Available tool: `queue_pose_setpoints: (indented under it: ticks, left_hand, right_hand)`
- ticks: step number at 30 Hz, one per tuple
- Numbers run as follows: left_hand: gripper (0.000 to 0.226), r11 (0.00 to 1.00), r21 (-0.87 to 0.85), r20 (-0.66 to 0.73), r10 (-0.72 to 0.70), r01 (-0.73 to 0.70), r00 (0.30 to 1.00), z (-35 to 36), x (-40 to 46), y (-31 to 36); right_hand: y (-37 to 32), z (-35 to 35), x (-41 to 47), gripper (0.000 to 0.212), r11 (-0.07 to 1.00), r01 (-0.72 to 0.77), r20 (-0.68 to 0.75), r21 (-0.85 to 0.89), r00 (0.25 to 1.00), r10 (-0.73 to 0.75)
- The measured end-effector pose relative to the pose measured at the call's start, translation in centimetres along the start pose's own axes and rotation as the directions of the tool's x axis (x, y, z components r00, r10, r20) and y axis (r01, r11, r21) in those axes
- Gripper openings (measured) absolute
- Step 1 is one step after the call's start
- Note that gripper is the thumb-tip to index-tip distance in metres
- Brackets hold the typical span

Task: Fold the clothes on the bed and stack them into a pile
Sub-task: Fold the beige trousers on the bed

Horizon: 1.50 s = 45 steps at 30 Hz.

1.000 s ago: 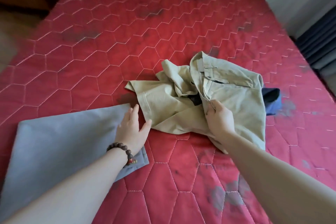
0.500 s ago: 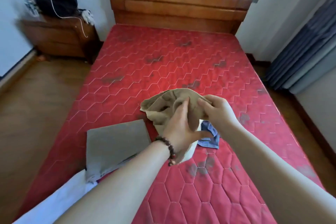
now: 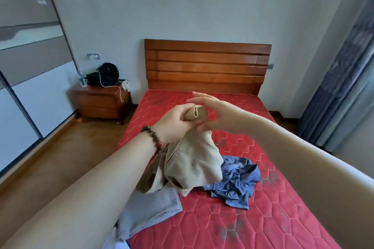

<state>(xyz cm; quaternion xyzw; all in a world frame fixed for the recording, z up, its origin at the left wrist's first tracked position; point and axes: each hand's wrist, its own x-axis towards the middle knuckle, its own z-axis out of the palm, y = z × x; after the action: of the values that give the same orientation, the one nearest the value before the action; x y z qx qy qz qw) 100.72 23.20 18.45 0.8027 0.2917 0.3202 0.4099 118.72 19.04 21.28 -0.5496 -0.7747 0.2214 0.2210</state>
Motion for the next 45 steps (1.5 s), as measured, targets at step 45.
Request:
queue_pose_setpoints:
  ticks: [45]
  left_hand:
    - [0.019,0.93,0.305,-0.595,0.355,-0.206,0.721,-17.8,9.6,14.5]
  right_hand:
    - [3.6,-13.1,-3.9,0.019,0.906,-0.419,-0.548,0.064,0.744,0.383]
